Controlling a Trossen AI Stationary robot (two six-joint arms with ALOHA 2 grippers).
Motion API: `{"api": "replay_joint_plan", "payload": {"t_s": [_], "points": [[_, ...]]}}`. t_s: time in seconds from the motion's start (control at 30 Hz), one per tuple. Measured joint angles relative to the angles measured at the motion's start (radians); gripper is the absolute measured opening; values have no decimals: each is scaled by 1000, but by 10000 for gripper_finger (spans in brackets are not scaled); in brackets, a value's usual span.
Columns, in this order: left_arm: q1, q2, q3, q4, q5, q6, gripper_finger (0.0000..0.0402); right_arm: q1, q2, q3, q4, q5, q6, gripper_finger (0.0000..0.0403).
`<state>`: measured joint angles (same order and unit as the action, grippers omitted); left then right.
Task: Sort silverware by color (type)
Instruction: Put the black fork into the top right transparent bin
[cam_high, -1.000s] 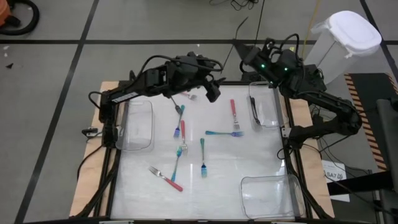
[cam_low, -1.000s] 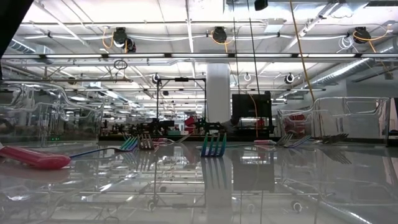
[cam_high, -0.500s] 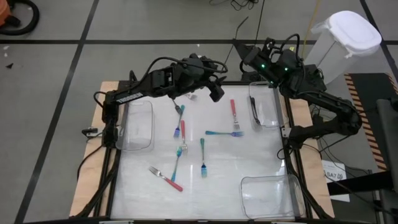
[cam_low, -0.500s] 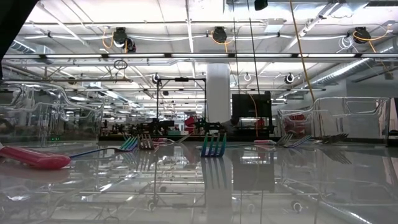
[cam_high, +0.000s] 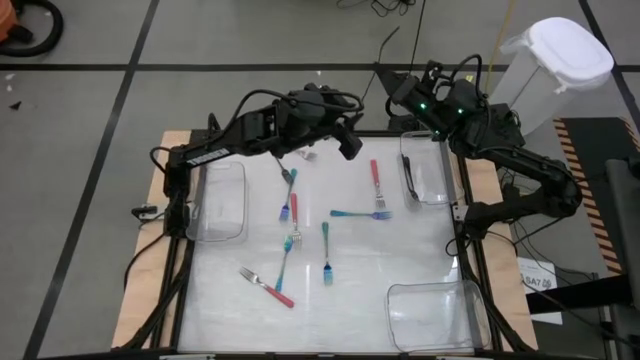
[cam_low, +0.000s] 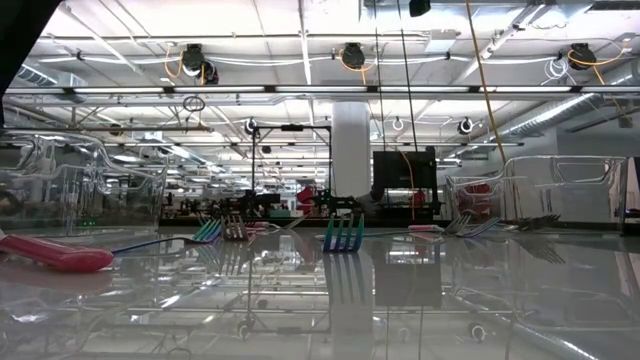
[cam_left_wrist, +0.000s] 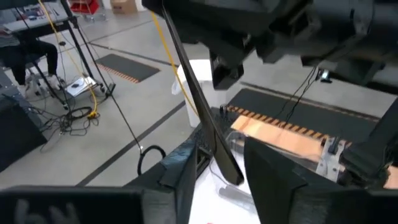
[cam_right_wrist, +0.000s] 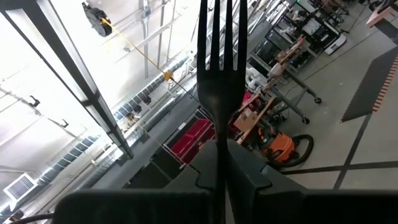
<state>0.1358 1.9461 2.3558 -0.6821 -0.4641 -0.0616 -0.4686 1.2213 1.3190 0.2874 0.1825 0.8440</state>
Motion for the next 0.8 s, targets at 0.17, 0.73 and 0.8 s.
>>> {"api": "replay_joint_plan", "payload": {"t_s": [0.17, 0.73, 0.8], "points": [[14, 0, 0, -7, 14, -4, 112, 0, 0, 0, 0, 3, 0, 8], [21, 32, 0, 7, -7, -20, 105, 0, 0, 0, 0, 31, -67, 8], [21, 32, 0, 7, -8, -20, 92, 0, 0, 0, 0, 31, -73, 8]]}}
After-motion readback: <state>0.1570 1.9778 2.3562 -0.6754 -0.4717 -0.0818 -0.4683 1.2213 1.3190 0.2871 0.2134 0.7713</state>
